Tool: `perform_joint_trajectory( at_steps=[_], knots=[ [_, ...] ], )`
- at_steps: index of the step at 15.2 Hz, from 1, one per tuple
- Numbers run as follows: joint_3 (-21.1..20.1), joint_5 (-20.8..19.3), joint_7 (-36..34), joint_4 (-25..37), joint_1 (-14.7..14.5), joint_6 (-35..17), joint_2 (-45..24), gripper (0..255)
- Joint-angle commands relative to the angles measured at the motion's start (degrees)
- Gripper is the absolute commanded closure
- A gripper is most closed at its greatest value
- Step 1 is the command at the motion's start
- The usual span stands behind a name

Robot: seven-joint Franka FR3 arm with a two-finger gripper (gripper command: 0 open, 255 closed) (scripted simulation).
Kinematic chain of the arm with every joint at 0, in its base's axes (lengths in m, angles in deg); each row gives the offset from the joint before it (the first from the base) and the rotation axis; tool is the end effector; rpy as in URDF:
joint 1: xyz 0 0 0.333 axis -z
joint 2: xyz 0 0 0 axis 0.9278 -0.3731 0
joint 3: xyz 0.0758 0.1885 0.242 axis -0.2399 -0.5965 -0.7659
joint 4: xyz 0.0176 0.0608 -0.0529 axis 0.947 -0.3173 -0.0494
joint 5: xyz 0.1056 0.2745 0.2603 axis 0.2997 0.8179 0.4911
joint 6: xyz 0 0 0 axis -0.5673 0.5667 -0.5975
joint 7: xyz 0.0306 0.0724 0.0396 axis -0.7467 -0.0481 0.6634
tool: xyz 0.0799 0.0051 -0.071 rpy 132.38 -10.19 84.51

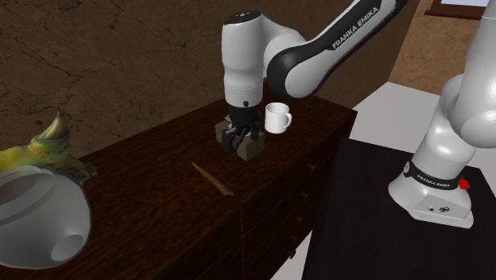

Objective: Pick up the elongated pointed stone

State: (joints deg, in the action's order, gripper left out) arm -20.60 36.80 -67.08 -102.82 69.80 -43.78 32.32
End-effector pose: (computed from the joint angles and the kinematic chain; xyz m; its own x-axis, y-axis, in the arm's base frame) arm 0.5113 0.2129 0.3430 0.9682 -0.2459 0.0470 -0.2483 -0.9670 0.0563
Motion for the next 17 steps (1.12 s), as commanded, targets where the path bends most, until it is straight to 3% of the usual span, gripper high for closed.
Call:
perform_joint_trajectory(
  at_steps=[1,9,17],
  knots=[
    [0.6,-3.4,-4.4,3.4,-1.0,-0.9,-5.3,0],
    [5.6,-11.5,-16.2,20.5,-7.6,-0.6,-24.5,0],
    [7.0,-13.4,-17.7,20.7,-8.6,-4.3,-28.5,0]
  ],
)
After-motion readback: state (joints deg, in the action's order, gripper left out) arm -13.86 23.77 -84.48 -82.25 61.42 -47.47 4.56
